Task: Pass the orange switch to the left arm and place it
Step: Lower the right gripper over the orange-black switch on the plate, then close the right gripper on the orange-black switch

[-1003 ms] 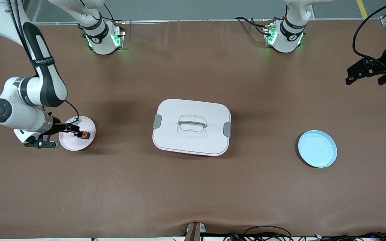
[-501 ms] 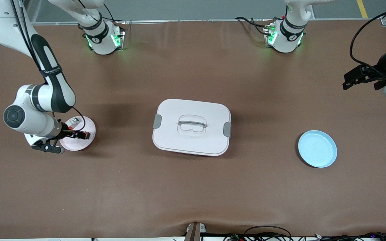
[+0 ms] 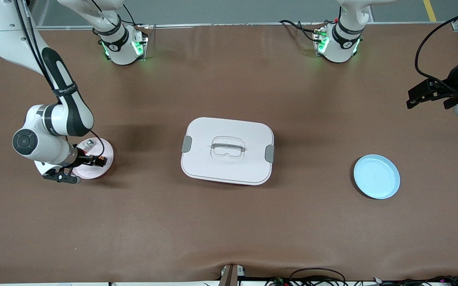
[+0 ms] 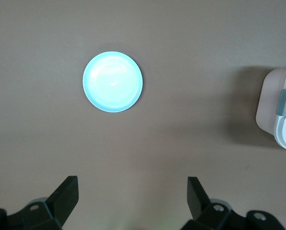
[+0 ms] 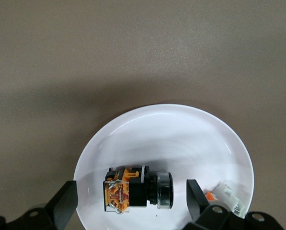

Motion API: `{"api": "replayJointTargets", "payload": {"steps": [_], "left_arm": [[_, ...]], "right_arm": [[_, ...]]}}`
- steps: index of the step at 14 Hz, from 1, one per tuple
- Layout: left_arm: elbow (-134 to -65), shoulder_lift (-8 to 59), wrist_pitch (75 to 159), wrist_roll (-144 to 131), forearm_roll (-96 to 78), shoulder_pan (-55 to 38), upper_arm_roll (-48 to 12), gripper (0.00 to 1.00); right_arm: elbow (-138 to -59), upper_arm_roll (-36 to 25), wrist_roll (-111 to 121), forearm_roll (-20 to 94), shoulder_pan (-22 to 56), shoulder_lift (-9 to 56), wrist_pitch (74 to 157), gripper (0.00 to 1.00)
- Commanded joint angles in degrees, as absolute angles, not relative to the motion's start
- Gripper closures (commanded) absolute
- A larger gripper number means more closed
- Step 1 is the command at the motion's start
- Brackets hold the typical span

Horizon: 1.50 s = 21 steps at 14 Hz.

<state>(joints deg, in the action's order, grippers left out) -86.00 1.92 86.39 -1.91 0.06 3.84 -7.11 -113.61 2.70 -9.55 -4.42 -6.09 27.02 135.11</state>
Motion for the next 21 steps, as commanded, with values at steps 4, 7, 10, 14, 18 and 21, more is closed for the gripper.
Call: {"api": "replayJointTargets", "payload": {"steps": [4,7,10,14,18,21], "left_arm": [[-85.7,1.7,87.7,-1.0,-0.5,4.3,-7.0,0.00],[-85.8,1.7,87.9,-1.1,-0.3,4.2,-7.0,0.00],[-86.0,1.8,88.0,-1.1,-0.4,4.1,-7.0,0.00],[-85.8,1.8,88.1,-1.1,-0.8,4.1,-7.1,0.00],[-85.8,1.8,89.5,-1.2,-0.9,3.3,-7.6,0.00],[-86.1,1.7,89.6,-1.1,-0.9,3.2,-8.0,0.00]], "right_arm": [[-112.8,3.0,-11.0,-7.3,-6.8,29.0,136.6,0.00],[-113.1,2.9,-10.9,-7.6,-6.8,29.4,136.5,0.00],[-113.7,2.9,-11.0,-7.7,-6.7,29.4,136.2,0.00],[-114.8,3.0,-11.0,-7.7,-6.7,29.4,136.2,0.00],[-115.7,3.0,-11.1,-7.7,-6.7,29.5,136.3,0.00],[-116.2,3.0,-13.0,-7.7,-6.4,29.5,136.5,0.00]]}}
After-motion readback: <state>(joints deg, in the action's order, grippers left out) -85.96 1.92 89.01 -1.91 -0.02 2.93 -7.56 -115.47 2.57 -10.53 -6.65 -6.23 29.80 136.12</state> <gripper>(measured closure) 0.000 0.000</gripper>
